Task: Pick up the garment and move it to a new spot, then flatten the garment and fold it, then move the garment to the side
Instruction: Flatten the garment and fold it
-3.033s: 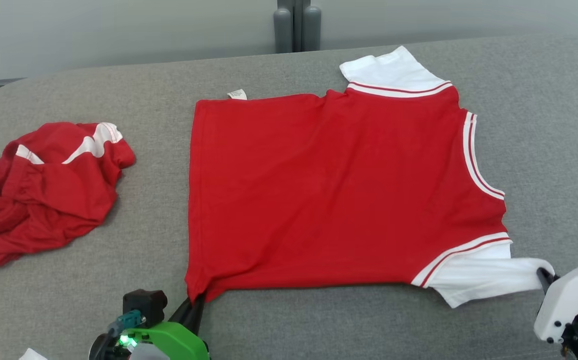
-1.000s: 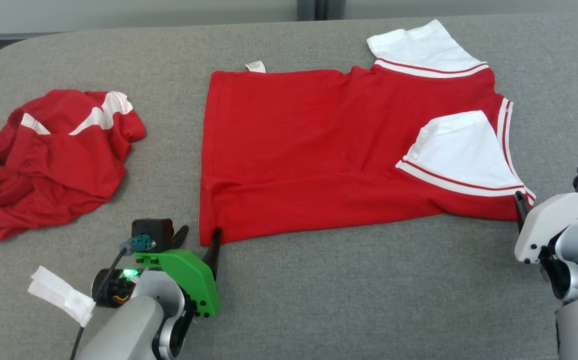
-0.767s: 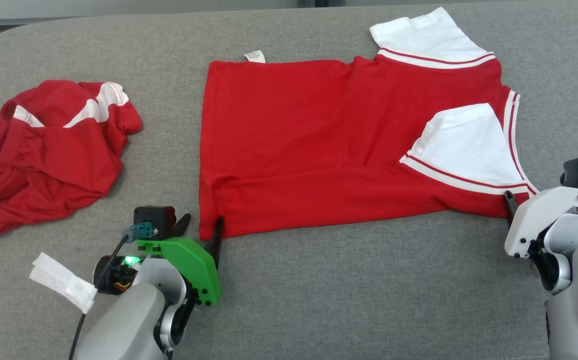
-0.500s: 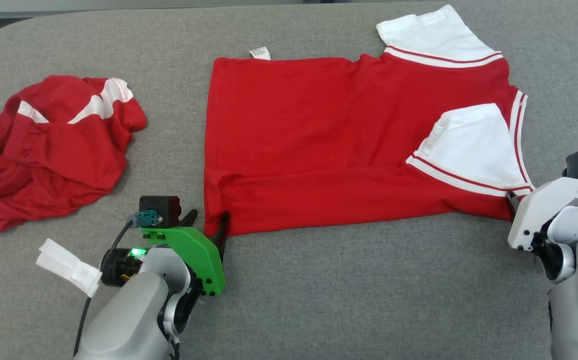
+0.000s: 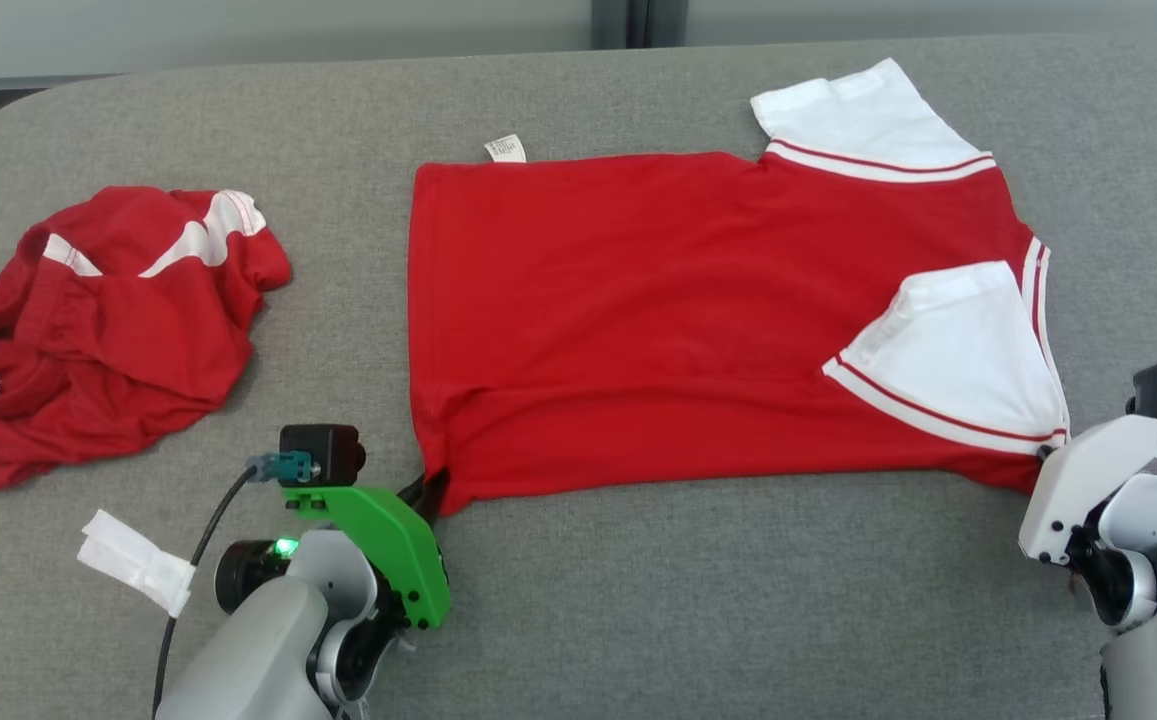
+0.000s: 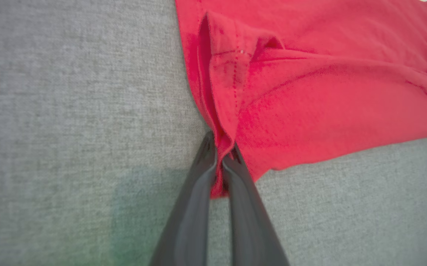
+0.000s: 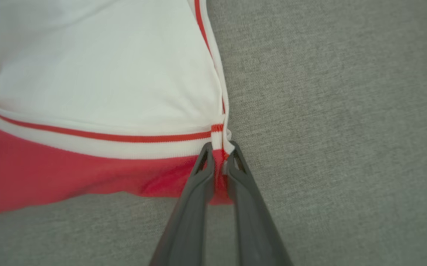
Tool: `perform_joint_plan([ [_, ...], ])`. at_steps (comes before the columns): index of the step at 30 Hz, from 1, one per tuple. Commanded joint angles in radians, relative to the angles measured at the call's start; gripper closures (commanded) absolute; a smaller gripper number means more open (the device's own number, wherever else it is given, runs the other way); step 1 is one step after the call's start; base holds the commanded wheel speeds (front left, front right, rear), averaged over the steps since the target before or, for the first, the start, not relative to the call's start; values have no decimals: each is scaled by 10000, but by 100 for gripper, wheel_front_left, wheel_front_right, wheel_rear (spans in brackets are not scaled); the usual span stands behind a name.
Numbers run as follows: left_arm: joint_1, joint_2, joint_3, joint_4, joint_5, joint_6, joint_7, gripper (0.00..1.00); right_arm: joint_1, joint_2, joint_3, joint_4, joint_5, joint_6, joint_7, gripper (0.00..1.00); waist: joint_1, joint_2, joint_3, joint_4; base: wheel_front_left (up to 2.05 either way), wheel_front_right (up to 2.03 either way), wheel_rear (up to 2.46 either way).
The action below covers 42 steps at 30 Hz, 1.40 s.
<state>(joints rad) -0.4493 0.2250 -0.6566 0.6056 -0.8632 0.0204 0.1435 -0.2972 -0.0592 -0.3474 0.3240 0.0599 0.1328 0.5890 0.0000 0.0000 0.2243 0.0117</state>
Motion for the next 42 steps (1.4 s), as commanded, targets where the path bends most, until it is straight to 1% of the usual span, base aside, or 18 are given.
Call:
perform_joint_plan([
  [1,545,177,-89,18,-66,31,234,100,382,-22,-115,-180,95,-38,101,100,0,0,-243,-50,0,0,0],
  [6,1318,745,-107,-1098,-282,383,783,100,1275,11,-214,-1211,288,-36,407,100,0,0,-537,-99,0,0,0],
  [10,2077,1137,-125,-2249,-464,741,1260,100,1876,52,-267,-1680,472,-35,584,100,0,0,-608,-120,0,0,0],
  [12,2359,1345,-40,-2781,-510,976,1301,100,2123,52,-344,-1831,583,-35,614,100,0,0,-611,-99,0,0,0],
  [13,2458,1434,-47,-2987,-471,1040,1335,95,2223,57,-337,-1857,692,-35,654,70,0,0,-601,-91,0,0,0],
  [14,2564,1513,-100,-3204,-466,1085,1451,0,2271,56,-347,-1923,809,-33,589,0,0,0,-584,-87,0,0,0],
  [17,2676,1658,-120,-3599,-468,1175,1556,0,2246,78,-292,-1947,872,-30,404,0,0,0,-522,-97,0,0,0],
  [21,2273,1757,72,-3833,-234,1397,1325,0,1804,70,-261,-2026,690,-30,363,0,0,0,-424,-109,0,0,0],
  [25,1537,1667,327,-3899,-118,1477,1104,0,877,40,-36,-2354,346,-30,592,0,0,0,-278,-123,0,0,0],
  [28,750,1578,515,-3706,20,1450,1034,0,-265,-301,475,-2309,477,-30,818,0,0,0,-64,-209,0,0,0],
  [29,468,1572,543,-3605,88,1412,1045,0,-646,-429,659,-2188,647,-30,891,0,0,0,22,-228,0,0,0],
  [31,-188,1537,576,-3333,198,1333,1139,0,-1469,-1002,1001,-1898,788,-30,901,0,0,0,290,-224,0,0,0],
  [35,-1569,1343,657,-2487,190,1123,1513,0,-3295,-1661,1600,-797,1235,-23,662,0,0,0,995,-266,0,0,0],
  [39,-2805,1184,653,-1667,370,964,1699,0,-4780,-2045,2253,283,1553,-24,204,0,0,0,1635,-397,0,0,0],
  [42,-3561,1111,547,-1196,505,839,1829,0,-5661,-2118,2809,1025,1680,-23,-94,0,0,0,2096,-460,0,0,0],
])
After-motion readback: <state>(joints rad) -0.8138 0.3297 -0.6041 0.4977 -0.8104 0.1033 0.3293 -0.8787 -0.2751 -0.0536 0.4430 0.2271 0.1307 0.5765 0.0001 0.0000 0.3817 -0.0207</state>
